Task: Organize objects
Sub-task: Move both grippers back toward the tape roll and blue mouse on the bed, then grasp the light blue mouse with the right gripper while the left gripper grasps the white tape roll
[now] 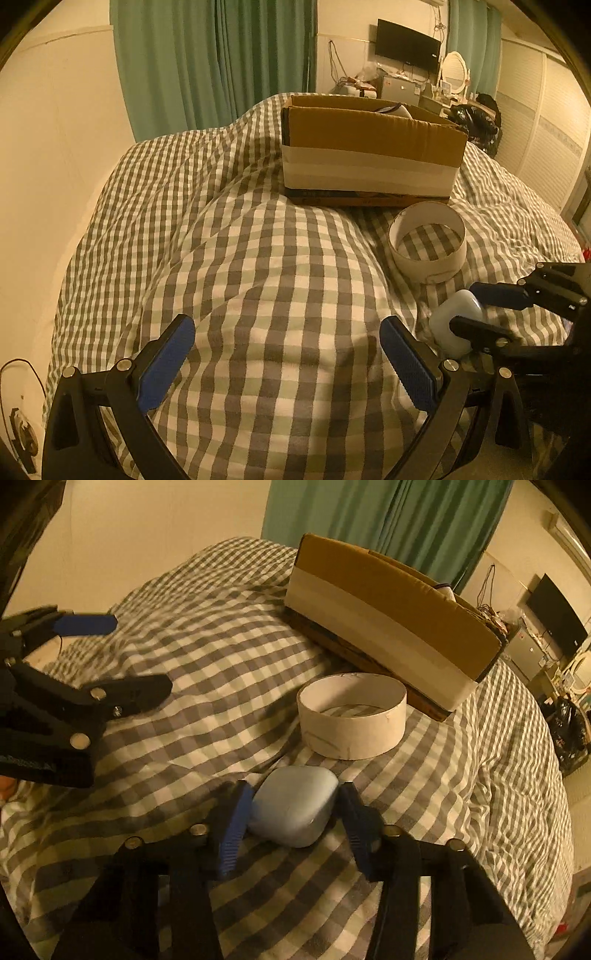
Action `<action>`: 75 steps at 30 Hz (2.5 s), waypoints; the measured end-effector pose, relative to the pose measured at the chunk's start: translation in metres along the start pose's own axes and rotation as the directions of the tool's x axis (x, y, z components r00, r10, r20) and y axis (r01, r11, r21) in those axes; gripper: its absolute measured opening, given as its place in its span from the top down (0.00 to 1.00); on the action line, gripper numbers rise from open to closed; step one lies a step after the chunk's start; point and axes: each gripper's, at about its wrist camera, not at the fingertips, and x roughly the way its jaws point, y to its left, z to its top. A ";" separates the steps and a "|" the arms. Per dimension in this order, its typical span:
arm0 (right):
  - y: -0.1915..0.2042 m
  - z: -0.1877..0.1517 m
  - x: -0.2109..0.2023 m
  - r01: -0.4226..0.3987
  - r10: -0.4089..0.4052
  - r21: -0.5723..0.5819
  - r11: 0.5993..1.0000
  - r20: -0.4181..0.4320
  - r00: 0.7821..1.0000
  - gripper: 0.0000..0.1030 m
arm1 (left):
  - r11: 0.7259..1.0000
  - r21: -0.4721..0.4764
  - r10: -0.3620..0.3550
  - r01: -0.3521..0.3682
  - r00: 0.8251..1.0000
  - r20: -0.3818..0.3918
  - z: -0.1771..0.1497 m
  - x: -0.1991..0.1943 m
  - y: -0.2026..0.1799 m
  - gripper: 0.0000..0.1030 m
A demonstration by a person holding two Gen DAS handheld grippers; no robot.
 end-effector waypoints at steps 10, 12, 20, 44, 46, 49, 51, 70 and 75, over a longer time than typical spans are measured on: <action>-0.018 0.001 -0.021 -0.107 0.102 0.075 0.991 0.068 0.993 0.77 | 1.000 0.029 0.008 -0.008 1.000 -0.006 0.007 0.001 -0.013 0.00; -0.026 0.001 -0.030 -0.088 0.080 0.083 0.993 0.090 0.993 0.77 | 0.999 0.035 0.006 -0.006 1.000 -0.003 0.010 0.001 -0.015 0.00; -0.072 -0.004 -0.049 0.018 -0.041 0.169 0.985 0.129 0.991 0.78 | 0.998 0.060 0.009 -0.008 1.000 -0.012 0.015 0.005 -0.027 0.00; -0.079 -0.004 -0.010 -0.150 0.123 0.208 0.967 0.135 0.983 0.65 | 0.994 0.109 0.011 -0.005 0.999 -0.051 0.027 0.022 -0.047 0.00; -0.088 -0.006 -0.018 -0.146 0.113 0.224 0.964 0.153 0.982 0.66 | 0.993 0.117 -0.014 0.020 0.999 -0.048 0.033 0.023 -0.054 0.00; -0.103 -0.009 -0.028 -0.116 0.073 0.255 0.960 0.174 0.982 0.70 | 0.989 0.127 -0.068 0.074 0.997 -0.046 0.042 0.025 -0.068 0.00; -0.113 -0.010 -0.032 -0.092 0.044 0.270 0.958 0.179 0.983 0.74 | 0.984 0.122 -0.123 0.129 0.991 -0.053 0.050 0.029 -0.080 0.00; -0.149 -0.009 -0.016 -0.103 0.057 0.289 0.952 0.164 0.985 0.76 | 0.951 0.010 -0.302 0.309 0.936 -0.182 0.078 0.102 -0.106 0.14; -0.144 -0.006 -0.016 -0.088 0.044 0.278 0.957 0.160 0.986 0.76 | 0.959 0.086 -0.254 0.269 0.956 -0.149 0.078 0.089 -0.111 0.17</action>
